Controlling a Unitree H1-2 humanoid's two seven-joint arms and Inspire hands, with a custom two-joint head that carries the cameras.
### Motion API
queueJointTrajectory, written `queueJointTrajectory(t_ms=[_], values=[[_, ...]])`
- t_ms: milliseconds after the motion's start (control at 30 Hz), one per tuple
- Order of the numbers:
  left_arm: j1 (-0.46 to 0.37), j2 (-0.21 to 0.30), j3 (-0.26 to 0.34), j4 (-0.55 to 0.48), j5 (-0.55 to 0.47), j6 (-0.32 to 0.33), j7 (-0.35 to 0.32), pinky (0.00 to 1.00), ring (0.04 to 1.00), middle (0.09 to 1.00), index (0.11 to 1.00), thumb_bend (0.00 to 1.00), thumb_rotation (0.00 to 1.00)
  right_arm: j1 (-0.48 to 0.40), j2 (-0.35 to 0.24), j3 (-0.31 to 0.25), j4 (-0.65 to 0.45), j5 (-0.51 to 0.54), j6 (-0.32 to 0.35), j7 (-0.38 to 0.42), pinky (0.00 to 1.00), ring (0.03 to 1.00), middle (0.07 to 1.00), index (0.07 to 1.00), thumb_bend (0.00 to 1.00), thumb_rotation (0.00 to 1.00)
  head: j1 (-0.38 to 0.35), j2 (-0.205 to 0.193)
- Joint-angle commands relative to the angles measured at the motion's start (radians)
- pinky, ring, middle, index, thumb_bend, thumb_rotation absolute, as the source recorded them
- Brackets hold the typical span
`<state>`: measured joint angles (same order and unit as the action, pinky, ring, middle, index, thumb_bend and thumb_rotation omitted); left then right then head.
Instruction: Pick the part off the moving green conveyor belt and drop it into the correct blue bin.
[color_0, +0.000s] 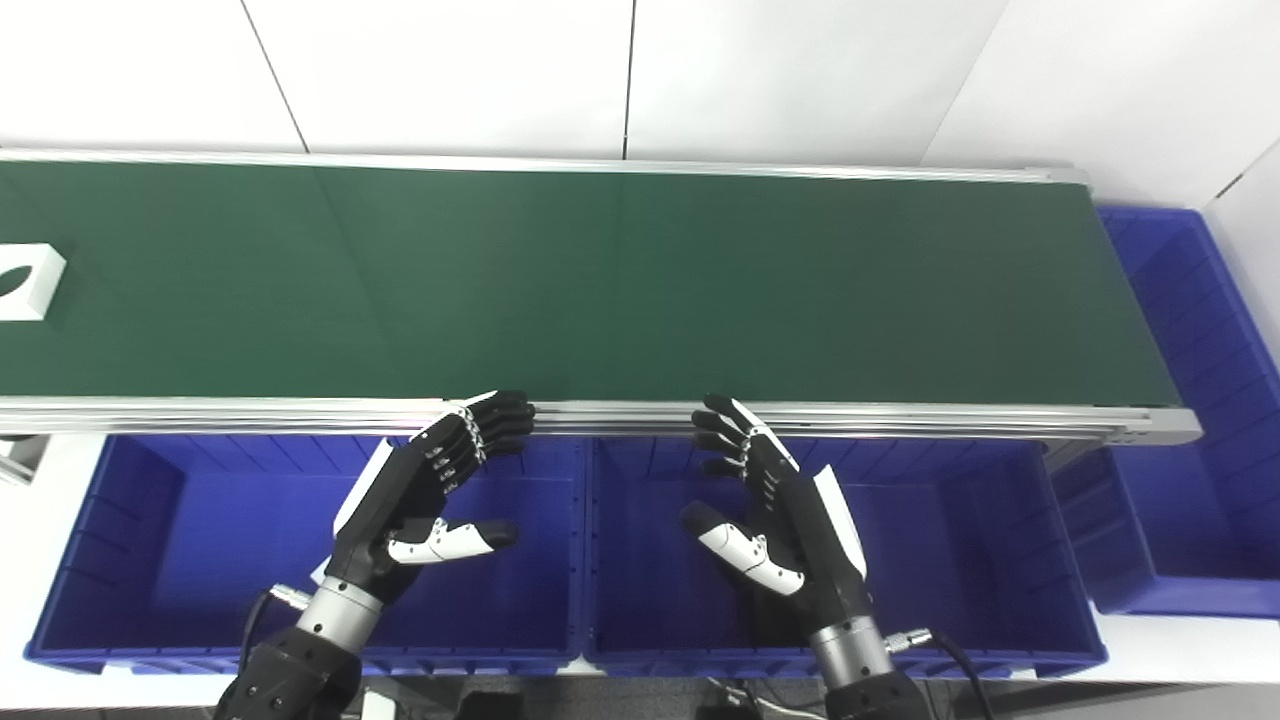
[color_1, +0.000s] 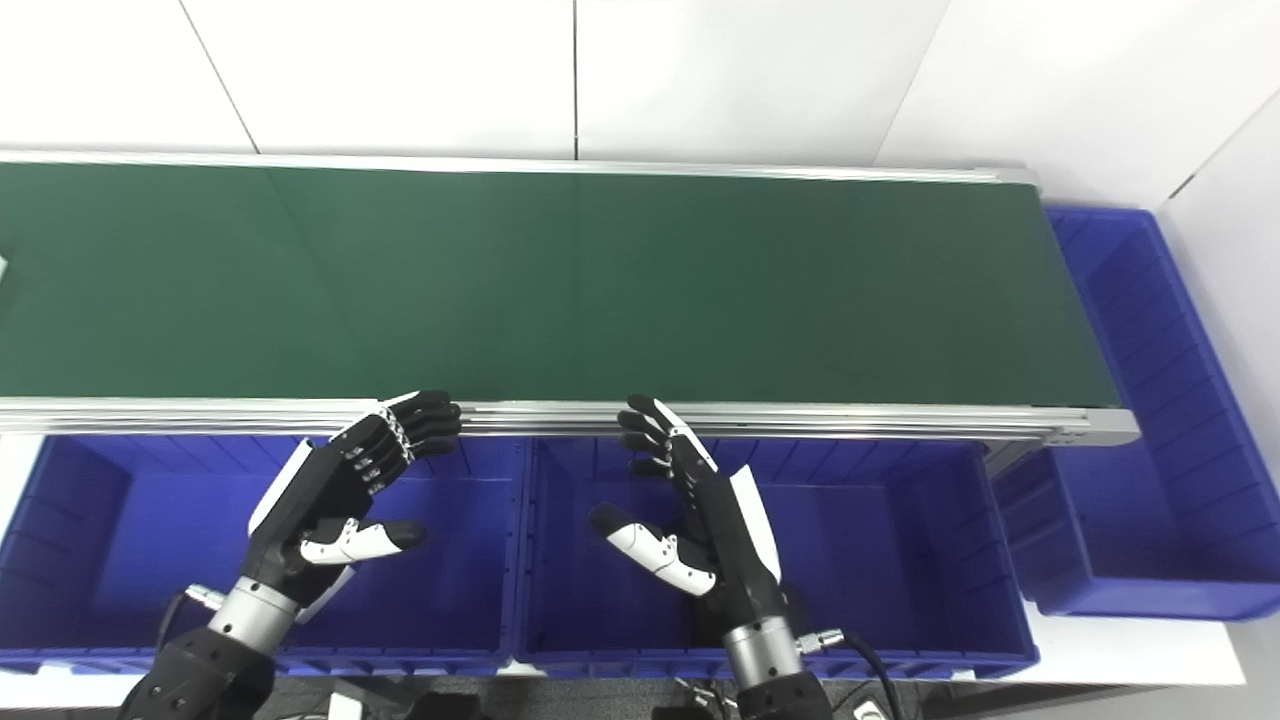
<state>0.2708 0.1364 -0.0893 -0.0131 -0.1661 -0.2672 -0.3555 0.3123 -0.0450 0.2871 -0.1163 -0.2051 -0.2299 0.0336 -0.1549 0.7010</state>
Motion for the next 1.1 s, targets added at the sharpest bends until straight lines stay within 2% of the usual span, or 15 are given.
queueJointTrajectory(t_ms=[0,433,600,700,733,800,1067], values=[[-0.01,-0.001,-0.001,-0.015,-0.017,-0.034,0.002,0.79,0.801,0.8,0.791,0.97,0.35,-0.009,0.002,-0.001,-0.015,0.009,-0.064,0.004,0.73,0.807,0.842,0.877,0.68,0.6,0.001,0.001],[-0.014,-0.002,-0.001,-0.017,-0.01,-0.025,0.005,0.78,0.791,0.796,0.789,0.97,0.33,-0.019,0.0,-0.001,0.001,0.006,-0.073,0.001,0.72,0.799,0.836,0.872,0.67,0.61,0.036,-0.014],[-0.019,-0.001,-0.001,-0.011,-0.008,-0.027,0.005,0.77,0.79,0.794,0.788,0.96,0.33,-0.023,0.001,-0.003,0.012,0.016,-0.081,0.002,0.72,0.797,0.834,0.871,0.66,0.61,0.086,-0.03],[-0.02,-0.003,-0.002,-0.012,-0.008,-0.022,0.006,0.77,0.791,0.794,0.786,0.98,0.32,-0.023,0.001,-0.006,0.018,0.023,-0.084,0.002,0.72,0.796,0.833,0.869,0.68,0.62,0.093,-0.031],[-0.021,-0.003,-0.003,-0.01,-0.007,-0.024,0.005,0.77,0.791,0.794,0.786,0.98,0.32,-0.024,-0.001,-0.006,0.02,0.022,-0.088,0.002,0.72,0.796,0.833,0.868,0.68,0.62,0.128,-0.045],[-0.023,-0.004,-0.005,-0.004,-0.007,-0.028,0.004,0.77,0.786,0.791,0.786,0.97,0.32,-0.025,-0.003,-0.007,0.023,0.02,-0.093,0.001,0.72,0.795,0.834,0.871,0.67,0.63,0.139,-0.052],[-0.031,-0.008,-0.01,0.027,-0.001,-0.054,0.003,0.75,0.77,0.785,0.787,0.98,0.32,-0.031,-0.009,-0.011,0.051,0.025,-0.123,0.003,0.71,0.797,0.835,0.871,0.64,0.61,0.149,-0.083]])
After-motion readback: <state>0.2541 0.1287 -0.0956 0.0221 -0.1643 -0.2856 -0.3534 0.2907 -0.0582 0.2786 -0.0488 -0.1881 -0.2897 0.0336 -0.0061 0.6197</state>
